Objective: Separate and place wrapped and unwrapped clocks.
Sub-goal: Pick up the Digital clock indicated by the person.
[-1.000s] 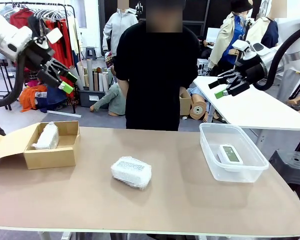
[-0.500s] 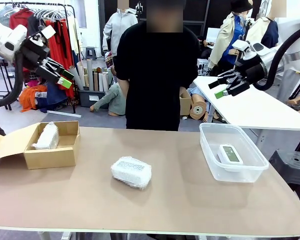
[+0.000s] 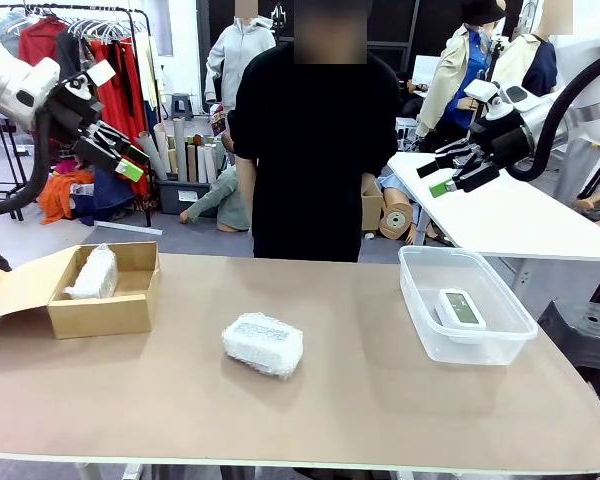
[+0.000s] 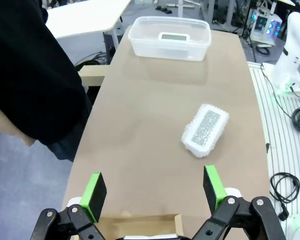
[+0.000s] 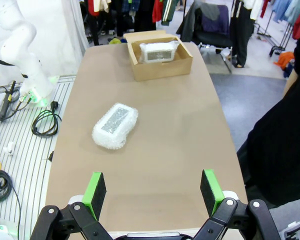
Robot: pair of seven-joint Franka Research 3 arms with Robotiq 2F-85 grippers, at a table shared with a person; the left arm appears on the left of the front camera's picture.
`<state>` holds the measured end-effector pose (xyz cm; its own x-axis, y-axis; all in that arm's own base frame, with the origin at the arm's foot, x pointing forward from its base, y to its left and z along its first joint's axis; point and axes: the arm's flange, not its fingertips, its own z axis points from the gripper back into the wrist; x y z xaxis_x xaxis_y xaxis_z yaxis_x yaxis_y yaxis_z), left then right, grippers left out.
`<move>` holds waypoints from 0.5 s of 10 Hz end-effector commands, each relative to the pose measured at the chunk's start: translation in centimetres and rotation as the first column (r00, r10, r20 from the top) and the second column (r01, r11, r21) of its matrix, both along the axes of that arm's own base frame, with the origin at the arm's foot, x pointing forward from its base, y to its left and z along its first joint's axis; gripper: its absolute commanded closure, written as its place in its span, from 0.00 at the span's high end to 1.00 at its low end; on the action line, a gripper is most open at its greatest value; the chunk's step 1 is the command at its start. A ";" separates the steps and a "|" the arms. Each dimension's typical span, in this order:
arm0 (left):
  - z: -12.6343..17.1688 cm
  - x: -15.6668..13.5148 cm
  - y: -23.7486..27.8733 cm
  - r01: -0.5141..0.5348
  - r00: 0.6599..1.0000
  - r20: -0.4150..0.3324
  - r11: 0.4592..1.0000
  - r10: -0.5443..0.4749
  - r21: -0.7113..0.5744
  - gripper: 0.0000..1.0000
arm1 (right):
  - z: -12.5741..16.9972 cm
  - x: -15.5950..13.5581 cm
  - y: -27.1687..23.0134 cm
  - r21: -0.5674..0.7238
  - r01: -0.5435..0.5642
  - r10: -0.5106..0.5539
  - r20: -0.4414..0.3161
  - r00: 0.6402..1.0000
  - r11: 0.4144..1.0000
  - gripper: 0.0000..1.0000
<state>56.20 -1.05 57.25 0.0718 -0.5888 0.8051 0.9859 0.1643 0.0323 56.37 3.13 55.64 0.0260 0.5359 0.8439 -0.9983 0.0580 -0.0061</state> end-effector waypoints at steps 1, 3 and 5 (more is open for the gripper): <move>0.3 0.1 0.2 0.014 1.000 0.025 1.000 -0.015 0.026 1.00 | 0.2 -0.1 0.0 0.000 -0.003 0.003 0.008 1.000 1.000 1.00; 0.0 0.1 0.0 0.002 1.000 0.004 1.000 -0.002 0.002 1.00 | 0.2 -0.1 0.0 0.000 -0.003 0.003 0.008 1.000 1.000 1.00; 0.0 0.1 0.0 0.002 1.000 0.004 1.000 -0.002 0.002 1.00 | 0.2 -0.1 0.0 0.000 -0.003 0.003 0.008 1.000 1.000 1.00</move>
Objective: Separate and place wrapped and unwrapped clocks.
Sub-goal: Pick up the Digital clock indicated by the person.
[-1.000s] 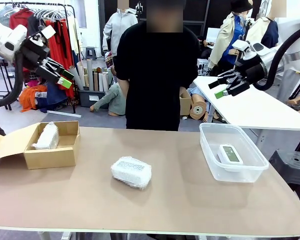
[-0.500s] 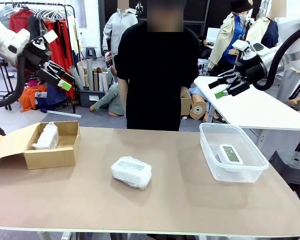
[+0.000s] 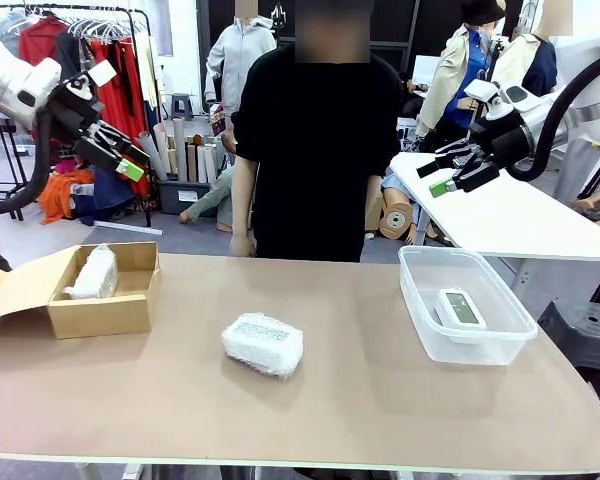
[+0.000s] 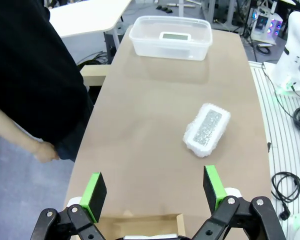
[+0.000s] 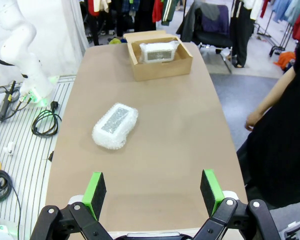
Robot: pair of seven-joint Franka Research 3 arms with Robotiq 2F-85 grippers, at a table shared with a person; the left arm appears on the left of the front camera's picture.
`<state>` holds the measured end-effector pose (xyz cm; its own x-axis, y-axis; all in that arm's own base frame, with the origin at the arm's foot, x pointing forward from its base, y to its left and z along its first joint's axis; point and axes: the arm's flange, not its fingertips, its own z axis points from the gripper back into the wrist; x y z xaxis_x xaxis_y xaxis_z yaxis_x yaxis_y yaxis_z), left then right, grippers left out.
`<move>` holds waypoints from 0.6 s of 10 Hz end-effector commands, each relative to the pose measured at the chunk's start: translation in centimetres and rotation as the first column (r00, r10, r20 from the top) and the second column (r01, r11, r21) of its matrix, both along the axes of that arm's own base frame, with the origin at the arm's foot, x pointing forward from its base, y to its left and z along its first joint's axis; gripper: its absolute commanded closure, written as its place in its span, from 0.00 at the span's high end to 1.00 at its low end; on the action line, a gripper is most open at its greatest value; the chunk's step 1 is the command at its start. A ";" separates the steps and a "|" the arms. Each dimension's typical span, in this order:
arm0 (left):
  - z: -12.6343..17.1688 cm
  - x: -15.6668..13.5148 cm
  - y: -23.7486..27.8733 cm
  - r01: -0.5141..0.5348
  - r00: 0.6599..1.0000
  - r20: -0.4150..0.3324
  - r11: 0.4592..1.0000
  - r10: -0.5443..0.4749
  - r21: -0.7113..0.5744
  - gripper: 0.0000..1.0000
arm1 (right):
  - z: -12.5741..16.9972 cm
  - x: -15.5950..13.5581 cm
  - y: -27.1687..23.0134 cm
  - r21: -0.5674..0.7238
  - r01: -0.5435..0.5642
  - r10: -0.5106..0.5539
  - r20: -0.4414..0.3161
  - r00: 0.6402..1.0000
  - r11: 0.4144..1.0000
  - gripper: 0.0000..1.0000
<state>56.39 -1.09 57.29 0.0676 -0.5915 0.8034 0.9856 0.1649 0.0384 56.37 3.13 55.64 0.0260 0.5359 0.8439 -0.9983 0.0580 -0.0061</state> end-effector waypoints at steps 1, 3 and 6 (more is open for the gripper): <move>0.0 -0.1 0.0 0.002 1.000 -0.002 1.000 -0.002 -0.001 1.00 | 0.2 -0.1 0.0 0.000 -0.003 0.003 0.008 1.000 1.000 1.00; 0.0 -0.1 0.0 0.002 1.000 -0.002 1.000 -0.002 -0.001 1.00 | 0.2 -0.1 0.0 0.000 -0.003 0.003 0.008 1.000 1.000 1.00; 0.0 -0.1 0.0 0.002 1.000 -0.002 1.000 -0.002 -0.001 1.00 | 0.2 -0.1 0.0 0.000 -0.003 0.003 0.008 1.000 1.000 1.00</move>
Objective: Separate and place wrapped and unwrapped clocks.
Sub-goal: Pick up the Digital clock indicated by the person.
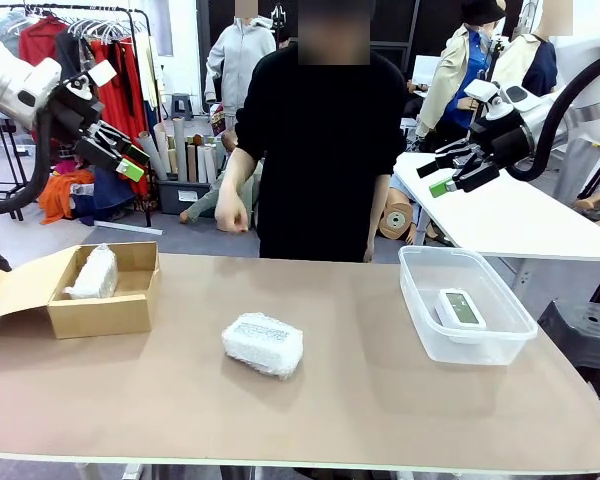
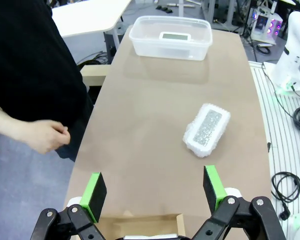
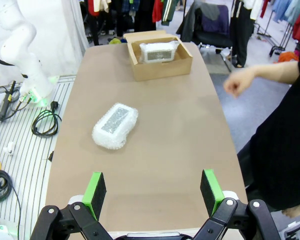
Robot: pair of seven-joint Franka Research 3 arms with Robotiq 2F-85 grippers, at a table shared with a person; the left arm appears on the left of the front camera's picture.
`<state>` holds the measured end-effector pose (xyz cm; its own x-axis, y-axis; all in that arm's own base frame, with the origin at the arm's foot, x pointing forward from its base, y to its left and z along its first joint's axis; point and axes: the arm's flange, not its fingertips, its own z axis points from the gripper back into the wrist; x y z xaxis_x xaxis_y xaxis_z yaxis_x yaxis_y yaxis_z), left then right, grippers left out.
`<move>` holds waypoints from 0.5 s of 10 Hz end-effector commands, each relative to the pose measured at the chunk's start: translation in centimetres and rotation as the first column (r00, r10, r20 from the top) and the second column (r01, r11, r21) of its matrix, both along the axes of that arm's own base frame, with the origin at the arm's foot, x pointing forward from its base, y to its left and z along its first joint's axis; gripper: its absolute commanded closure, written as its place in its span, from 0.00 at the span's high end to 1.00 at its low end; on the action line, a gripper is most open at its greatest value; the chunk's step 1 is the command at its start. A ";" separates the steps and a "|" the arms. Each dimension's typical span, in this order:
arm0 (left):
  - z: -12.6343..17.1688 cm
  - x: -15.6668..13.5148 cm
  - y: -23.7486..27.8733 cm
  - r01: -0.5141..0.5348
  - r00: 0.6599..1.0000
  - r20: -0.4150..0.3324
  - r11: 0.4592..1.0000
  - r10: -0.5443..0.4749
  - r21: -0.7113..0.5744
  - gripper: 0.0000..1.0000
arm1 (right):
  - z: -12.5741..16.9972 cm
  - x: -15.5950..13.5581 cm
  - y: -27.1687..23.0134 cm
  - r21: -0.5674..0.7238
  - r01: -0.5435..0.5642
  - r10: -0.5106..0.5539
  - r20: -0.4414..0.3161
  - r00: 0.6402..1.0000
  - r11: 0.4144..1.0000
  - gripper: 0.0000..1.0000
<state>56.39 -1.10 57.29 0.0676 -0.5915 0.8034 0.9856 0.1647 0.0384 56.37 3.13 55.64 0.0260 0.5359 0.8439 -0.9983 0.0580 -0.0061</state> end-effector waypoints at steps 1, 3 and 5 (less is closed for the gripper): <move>0.0 -0.1 0.0 0.002 1.000 -0.002 1.000 -0.002 -0.001 1.00 | 0.2 -0.1 0.0 0.000 -0.003 0.003 0.008 1.000 1.000 1.00; 0.0 -0.1 0.0 0.002 1.000 -0.002 1.000 -0.002 -0.001 1.00 | 0.2 -0.1 0.0 0.000 -0.003 0.003 0.008 1.000 1.000 1.00; 0.0 -0.1 0.0 0.002 1.000 -0.002 1.000 -0.002 -0.001 1.00 | 0.2 -0.1 0.0 0.000 -0.003 0.003 0.008 1.000 1.000 1.00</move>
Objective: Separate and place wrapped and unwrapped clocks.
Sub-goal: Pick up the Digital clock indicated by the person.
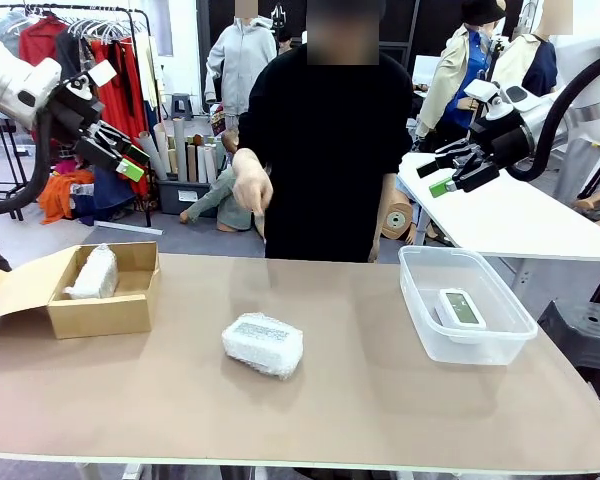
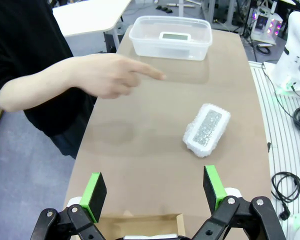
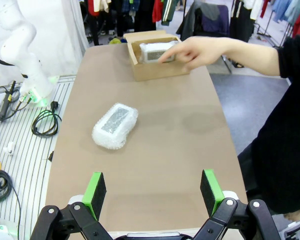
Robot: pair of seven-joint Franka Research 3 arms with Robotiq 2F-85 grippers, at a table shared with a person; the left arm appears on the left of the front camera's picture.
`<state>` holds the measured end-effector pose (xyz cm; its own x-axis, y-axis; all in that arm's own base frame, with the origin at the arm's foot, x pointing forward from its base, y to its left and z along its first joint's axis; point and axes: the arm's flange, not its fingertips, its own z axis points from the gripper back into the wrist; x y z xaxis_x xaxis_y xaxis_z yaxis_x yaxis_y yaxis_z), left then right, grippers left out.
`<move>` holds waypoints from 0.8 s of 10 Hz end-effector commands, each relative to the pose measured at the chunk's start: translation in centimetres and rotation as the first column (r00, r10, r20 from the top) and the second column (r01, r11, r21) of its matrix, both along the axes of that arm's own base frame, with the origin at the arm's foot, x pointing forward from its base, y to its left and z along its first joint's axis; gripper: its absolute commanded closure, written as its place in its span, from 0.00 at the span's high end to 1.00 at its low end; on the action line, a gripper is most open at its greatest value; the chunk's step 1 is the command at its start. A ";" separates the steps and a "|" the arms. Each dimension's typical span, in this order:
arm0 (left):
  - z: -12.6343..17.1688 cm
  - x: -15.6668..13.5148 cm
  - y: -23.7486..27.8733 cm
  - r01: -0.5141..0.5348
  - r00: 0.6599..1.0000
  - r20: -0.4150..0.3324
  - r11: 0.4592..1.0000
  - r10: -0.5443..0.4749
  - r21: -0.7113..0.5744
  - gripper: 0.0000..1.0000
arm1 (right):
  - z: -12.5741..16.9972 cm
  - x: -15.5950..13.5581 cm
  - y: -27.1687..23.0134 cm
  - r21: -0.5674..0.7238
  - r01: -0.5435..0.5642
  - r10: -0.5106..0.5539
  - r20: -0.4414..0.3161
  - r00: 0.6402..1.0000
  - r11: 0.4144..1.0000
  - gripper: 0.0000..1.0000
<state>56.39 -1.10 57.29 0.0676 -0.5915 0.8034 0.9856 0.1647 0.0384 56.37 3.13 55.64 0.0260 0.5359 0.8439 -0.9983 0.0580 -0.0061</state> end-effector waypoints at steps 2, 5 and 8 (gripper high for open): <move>0.0 -0.1 0.0 0.002 1.000 -0.002 1.000 -0.002 -0.001 1.00 | 0.2 -0.1 0.0 0.000 -0.003 0.003 0.008 1.000 1.000 1.00; 0.0 -0.1 0.0 0.002 1.000 -0.002 1.000 -0.002 -0.001 1.00 | 0.2 -0.1 0.0 0.000 -0.003 0.003 0.008 1.000 1.000 1.00; 0.0 -0.1 0.0 0.002 1.000 -0.002 1.000 -0.002 -0.001 1.00 | 0.2 -0.1 0.0 0.000 -0.003 0.003 0.008 1.000 1.000 1.00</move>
<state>56.39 -1.10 57.29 0.0676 -0.5915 0.8034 0.9856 0.1647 0.0384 56.37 3.13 55.64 0.0260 0.5359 0.8439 -0.9983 0.0580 -0.0061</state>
